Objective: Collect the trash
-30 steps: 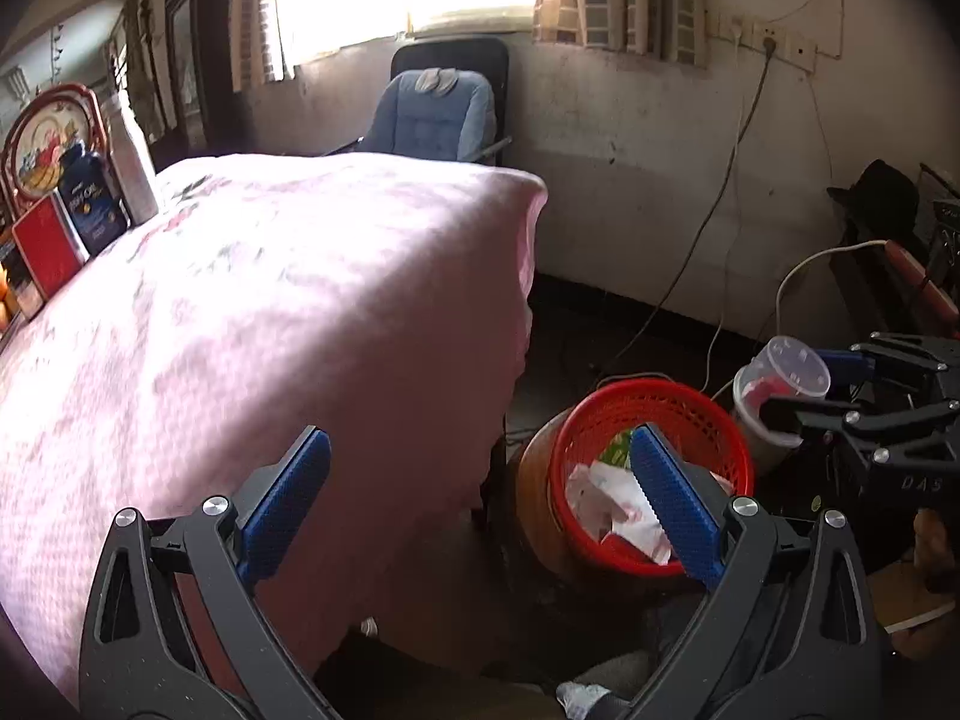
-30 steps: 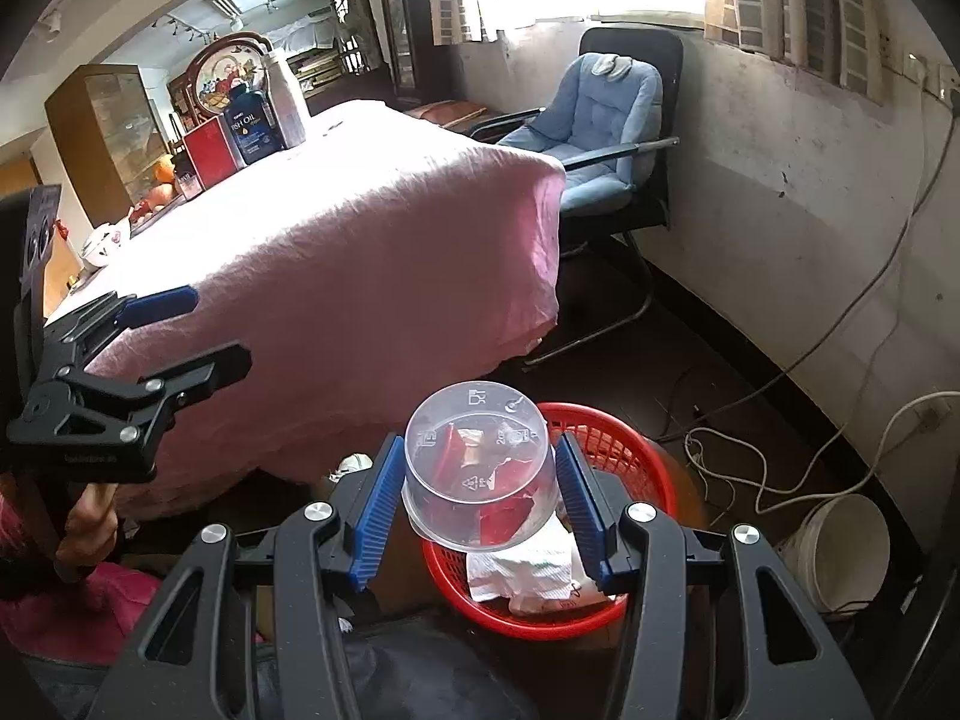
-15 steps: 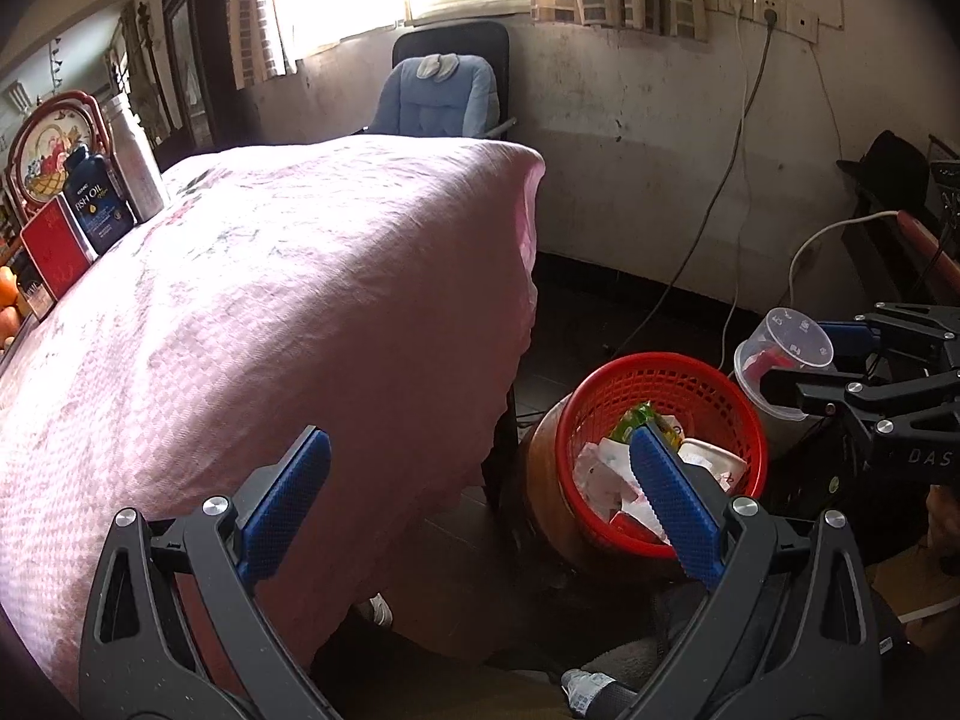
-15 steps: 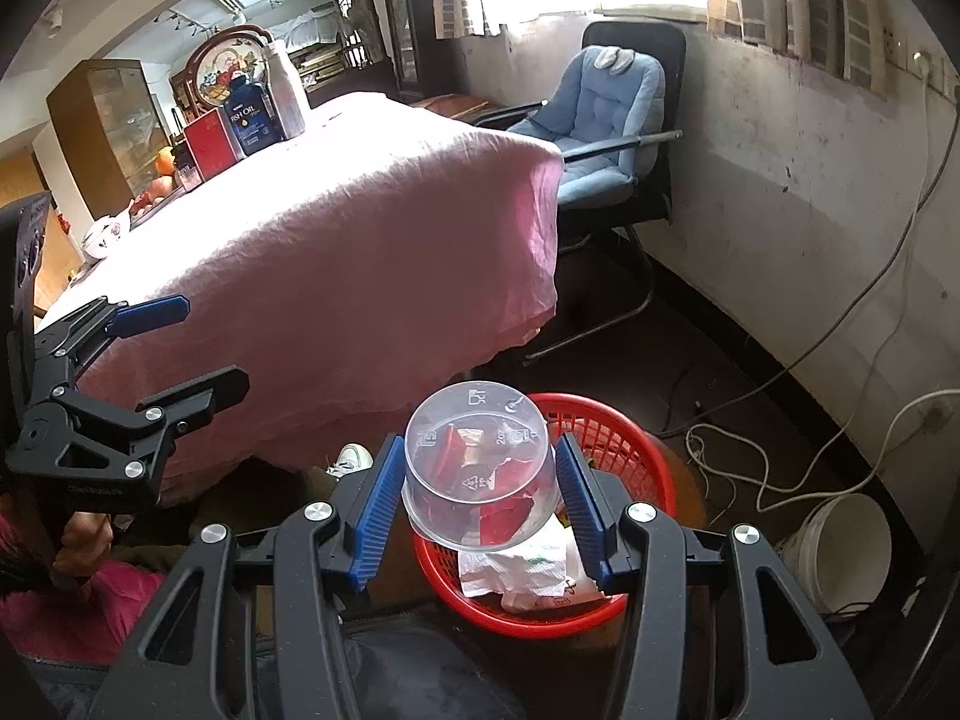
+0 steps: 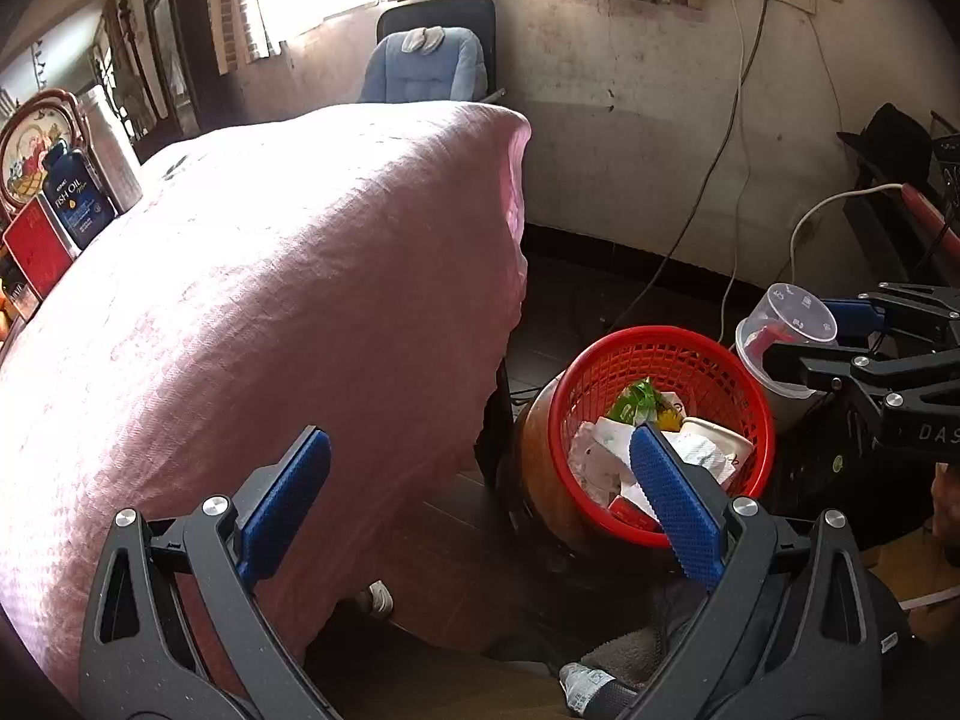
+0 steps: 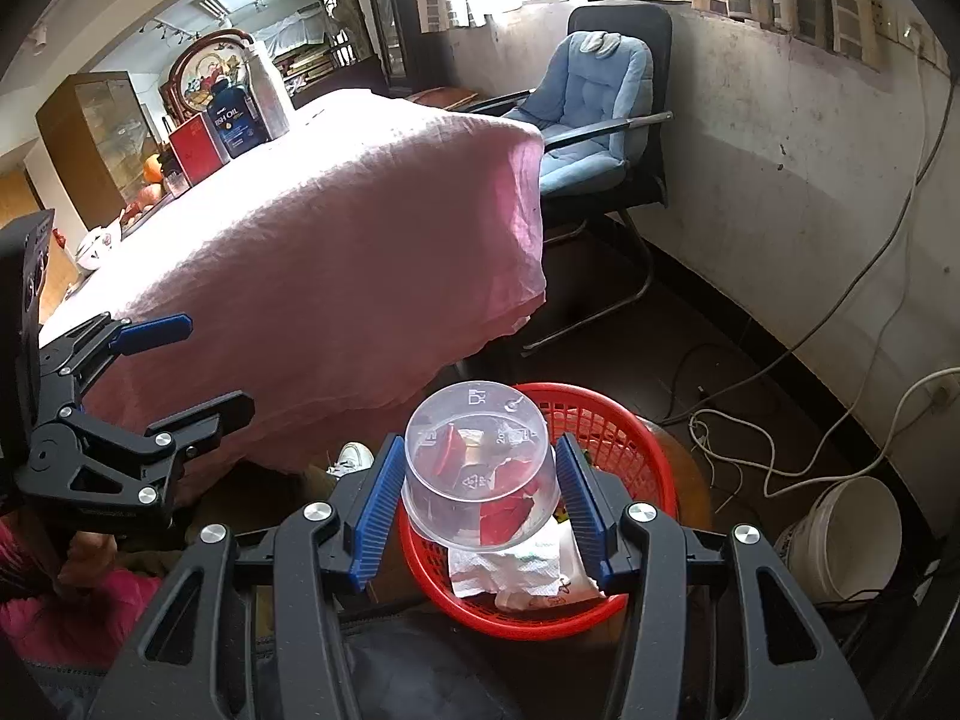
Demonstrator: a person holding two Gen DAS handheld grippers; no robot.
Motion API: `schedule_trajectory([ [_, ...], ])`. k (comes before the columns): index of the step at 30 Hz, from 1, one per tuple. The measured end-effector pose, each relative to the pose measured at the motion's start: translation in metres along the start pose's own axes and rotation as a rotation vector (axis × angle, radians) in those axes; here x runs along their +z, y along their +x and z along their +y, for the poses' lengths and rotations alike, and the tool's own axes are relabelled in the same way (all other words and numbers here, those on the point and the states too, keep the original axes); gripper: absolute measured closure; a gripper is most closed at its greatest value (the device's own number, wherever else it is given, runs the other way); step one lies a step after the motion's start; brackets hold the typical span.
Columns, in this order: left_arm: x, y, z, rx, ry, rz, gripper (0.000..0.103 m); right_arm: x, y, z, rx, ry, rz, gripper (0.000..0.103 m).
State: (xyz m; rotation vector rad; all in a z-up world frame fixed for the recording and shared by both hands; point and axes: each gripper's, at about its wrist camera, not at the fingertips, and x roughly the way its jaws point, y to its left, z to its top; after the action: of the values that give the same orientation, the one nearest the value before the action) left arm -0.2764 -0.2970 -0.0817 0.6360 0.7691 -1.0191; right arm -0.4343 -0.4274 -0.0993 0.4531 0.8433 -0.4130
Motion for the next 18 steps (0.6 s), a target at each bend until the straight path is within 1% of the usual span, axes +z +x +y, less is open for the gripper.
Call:
schedule_trajectory([
  [1,0.0,0.001,0.0,0.0,-0.001,0.004,0.007,0.0,0.002,-0.001,-0.004,0.004,0.003,0.044],
  [2,0.0,0.002,0.0,-0.001,-0.002,0.009,0.007,-0.001,0.004,-0.002,-0.011,0.005,0.006,0.037],
  [3,-0.001,0.003,0.0,-0.002,-0.003,0.015,0.007,-0.001,0.005,-0.003,-0.021,0.007,0.004,0.033],
  [8,-0.001,0.008,-0.001,0.003,-0.007,0.026,0.007,-0.001,0.003,-0.012,-0.011,0.033,-0.014,0.033],
  [10,0.0,0.009,-0.001,0.006,-0.006,0.026,0.007,0.0,-0.001,-0.015,-0.012,0.046,-0.028,0.03],
  [12,-0.001,0.01,-0.001,0.02,0.0,0.02,0.007,0.001,-0.003,-0.016,-0.025,0.064,-0.043,0.017],
  [14,-0.002,0.009,-0.002,0.043,0.012,0.006,0.007,0.002,-0.002,-0.018,-0.031,0.085,-0.05,0.011],
  [16,-0.005,0.009,-0.001,0.061,0.02,-0.009,0.007,0.002,0.003,-0.021,-0.041,0.12,-0.031,0.007],
  [18,-0.009,0.009,0.0,0.069,0.025,-0.014,0.007,0.002,0.01,-0.024,-0.055,0.156,0.0,0.006],
])
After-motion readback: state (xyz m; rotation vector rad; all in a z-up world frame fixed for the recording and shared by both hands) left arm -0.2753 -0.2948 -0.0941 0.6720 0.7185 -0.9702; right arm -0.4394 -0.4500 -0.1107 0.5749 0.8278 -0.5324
